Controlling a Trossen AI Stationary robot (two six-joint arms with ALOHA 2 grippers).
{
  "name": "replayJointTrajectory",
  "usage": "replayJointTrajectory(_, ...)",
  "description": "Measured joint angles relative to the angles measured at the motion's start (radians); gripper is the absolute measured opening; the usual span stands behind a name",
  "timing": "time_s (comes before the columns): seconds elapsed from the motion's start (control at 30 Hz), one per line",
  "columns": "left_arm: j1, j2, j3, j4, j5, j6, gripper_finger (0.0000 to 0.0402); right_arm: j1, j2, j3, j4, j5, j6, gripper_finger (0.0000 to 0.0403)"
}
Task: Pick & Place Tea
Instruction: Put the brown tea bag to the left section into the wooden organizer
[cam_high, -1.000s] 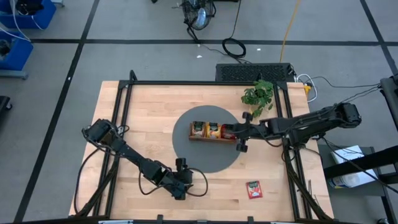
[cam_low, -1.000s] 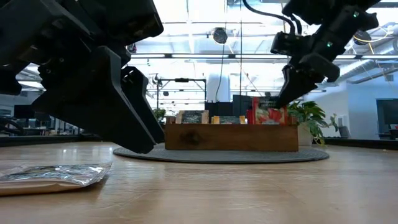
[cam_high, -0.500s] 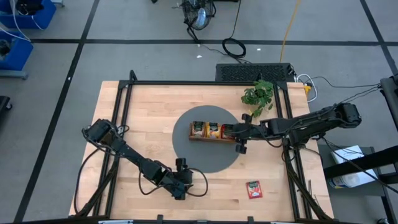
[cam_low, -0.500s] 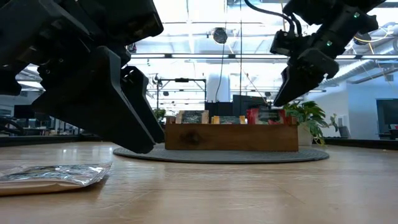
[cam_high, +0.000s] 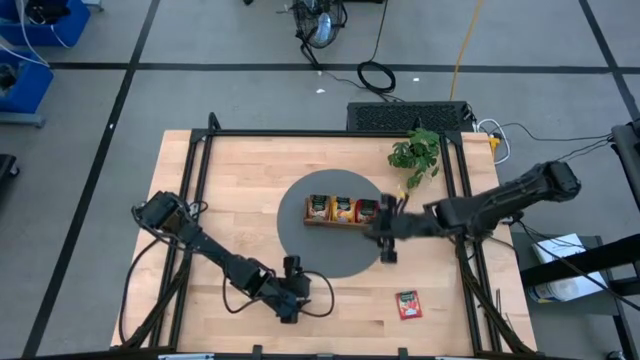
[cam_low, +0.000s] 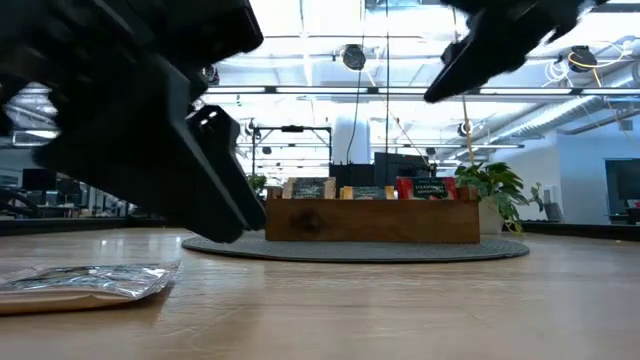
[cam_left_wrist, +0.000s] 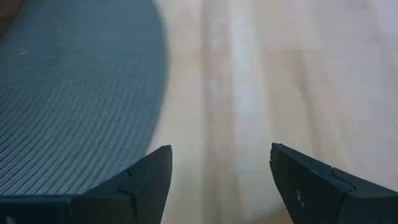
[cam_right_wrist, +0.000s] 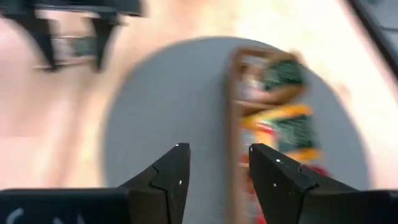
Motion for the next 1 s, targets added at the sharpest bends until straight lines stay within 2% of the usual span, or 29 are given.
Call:
replayJointTrajectory(0.13, -0.014, 0.000, 0.000, 0.021, 0.035, 0.013, 0.0269, 0.127, 0.023, 0.001, 0.060, -0.001, 0.045, 0.0149)
replayJointTrajectory(0.2, -0.021, 0.000, 0.000, 0.033, 0.106, 0.002, 0.0269, 0.189, 0.055, 0.002, 0.139, 0.000, 0.062, 0.0148)
replayJointTrajectory(0.3, -0.041, -0.011, 0.000, 0.077, 0.224, 0.017, 0.0269, 0.261, 0.153, 0.004, 0.293, -0.001, 0.056, 0.0145)
replayJointTrajectory(0.37, -0.062, -0.030, 0.000, 0.087, 0.229, 0.010, 0.0269, 0.284, 0.239, 0.004, 0.409, -0.004, 0.046, 0.0142)
replayJointTrajectory(0.43, -0.085, -0.045, 0.002, 0.075, 0.208, -0.031, 0.0269, 0.285, 0.326, 0.005, 0.504, -0.019, 0.027, 0.0138)
replayJointTrajectory(0.6, -0.158, -0.044, 0.002, 0.019, 0.131, -0.180, 0.0268, 0.233, 0.530, 0.060, 0.629, -0.196, 0.000, 0.0120)
replayJointTrajectory(0.7, -0.196, -0.023, 0.002, 0.000, 0.092, -0.273, 0.0268, 0.165, 0.621, 0.136, 0.614, -0.256, 0.072, 0.0107)
replayJointTrajectory(0.87, -0.252, -0.009, 0.002, -0.011, -0.027, -0.293, 0.0267, 0.062, 0.781, 0.293, 0.604, -0.461, 0.110, 0.0101)
replayJointTrajectory(1.0, -0.277, -0.007, 0.002, -0.057, -0.082, -0.335, 0.0229, 0.032, 0.874, 0.383, 0.605, -0.556, 0.113, 0.0112)
